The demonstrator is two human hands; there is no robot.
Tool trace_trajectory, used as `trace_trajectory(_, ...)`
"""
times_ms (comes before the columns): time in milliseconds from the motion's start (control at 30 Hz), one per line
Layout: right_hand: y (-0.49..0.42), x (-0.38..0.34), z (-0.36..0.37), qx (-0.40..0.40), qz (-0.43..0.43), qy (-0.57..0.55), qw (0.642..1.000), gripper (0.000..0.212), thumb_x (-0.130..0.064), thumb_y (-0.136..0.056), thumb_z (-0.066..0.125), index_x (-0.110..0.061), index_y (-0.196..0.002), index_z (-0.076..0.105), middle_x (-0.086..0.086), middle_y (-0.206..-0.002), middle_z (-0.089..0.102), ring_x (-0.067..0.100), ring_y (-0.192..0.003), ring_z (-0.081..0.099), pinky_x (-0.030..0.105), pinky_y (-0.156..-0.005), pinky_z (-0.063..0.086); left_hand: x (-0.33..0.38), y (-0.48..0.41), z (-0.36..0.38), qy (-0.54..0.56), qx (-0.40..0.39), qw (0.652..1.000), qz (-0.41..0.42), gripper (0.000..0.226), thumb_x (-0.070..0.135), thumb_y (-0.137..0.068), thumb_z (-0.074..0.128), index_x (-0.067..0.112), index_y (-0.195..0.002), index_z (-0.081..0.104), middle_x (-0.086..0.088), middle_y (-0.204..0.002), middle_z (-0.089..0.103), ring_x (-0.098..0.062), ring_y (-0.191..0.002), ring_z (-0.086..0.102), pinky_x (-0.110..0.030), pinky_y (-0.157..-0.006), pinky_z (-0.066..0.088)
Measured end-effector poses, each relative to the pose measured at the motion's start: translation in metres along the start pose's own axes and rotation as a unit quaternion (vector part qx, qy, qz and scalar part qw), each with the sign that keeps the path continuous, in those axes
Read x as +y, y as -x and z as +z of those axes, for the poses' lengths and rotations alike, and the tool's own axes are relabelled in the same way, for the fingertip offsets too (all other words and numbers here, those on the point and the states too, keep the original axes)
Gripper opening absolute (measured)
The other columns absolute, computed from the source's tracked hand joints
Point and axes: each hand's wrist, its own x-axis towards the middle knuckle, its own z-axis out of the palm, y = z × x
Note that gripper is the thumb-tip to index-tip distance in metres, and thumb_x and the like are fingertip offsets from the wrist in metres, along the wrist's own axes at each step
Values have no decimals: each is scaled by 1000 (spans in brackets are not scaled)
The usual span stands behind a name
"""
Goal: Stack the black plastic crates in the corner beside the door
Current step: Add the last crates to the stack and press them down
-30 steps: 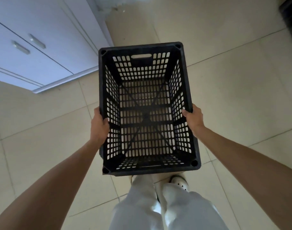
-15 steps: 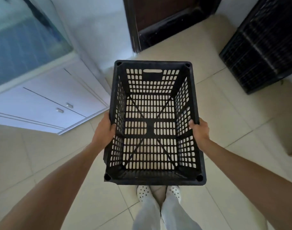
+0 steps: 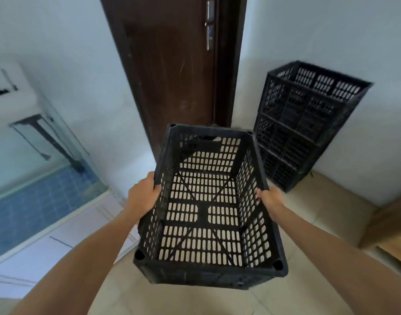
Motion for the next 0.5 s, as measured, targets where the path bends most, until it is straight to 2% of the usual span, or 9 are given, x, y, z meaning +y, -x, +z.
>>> trace_trajectory(100, 14, -41, -36, 37, -24, 1, 999, 31, -23, -89, 59, -8, -116, 65, 12, -101, 69, 30, -92, 65, 35, -81, 52, 32, -16, -38, -8, 28, 999, 15, 23, 22, -99, 44, 14, -119, 52, 0, -84, 62, -23, -78, 63, -39, -75, 52)
trace_trajectory(200, 27, -79, -68, 72, -46, -16, 996, 35, -22, -89, 60, -6, -120, 61, 9, -92, 62, 29, -87, 60, 31, -78, 48, 61, -35, -68, 5, 35, 999, 34, 18, 23, -97, 45, 17, -112, 53, -4, -87, 64, -28, -81, 64, -41, -76, 53)
trace_trajectory(333, 27, -117, -108, 102, -69, -33, 992, 45, -19, -92, 58, -3, -133, 52, 16, -116, 63, 29, -96, 59, 30, -77, 44, 99, -63, -92, 23, 64, 995, 74, 15, 24, -96, 49, 18, -109, 53, 0, -86, 58, -22, -76, 55, -36, -71, 43)
trace_trajectory(367, 24, -125, -117, 110, -72, -42, 990, 45, -19, -92, 58, -2, -133, 51, 15, -116, 63, 28, -95, 60, 30, -79, 45, 109, -72, -96, 32, 69, 994, 82, 15, 24, -95, 50, 19, -108, 54, 2, -87, 58, -20, -76, 53, -36, -71, 41)
trace_trajectory(467, 9, -150, -146, 126, -83, -78, 986, 50, -16, -91, 59, -4, -138, 47, 11, -92, 67, 25, -89, 65, 32, -82, 52, 145, -100, -112, 86, 70, 989, 96, 15, 27, -92, 54, 23, -106, 59, 5, -89, 62, -20, -83, 57, -37, -74, 43)
trace_trajectory(500, 2, -160, -156, 126, -84, -89, 984, 50, -14, -91, 59, -3, -139, 46, 11, -91, 68, 26, -90, 67, 33, -82, 54, 158, -111, -118, 102, 64, 988, 99, 13, 28, -92, 54, 25, -104, 59, 6, -88, 63, -21, -86, 60, -38, -75, 44)
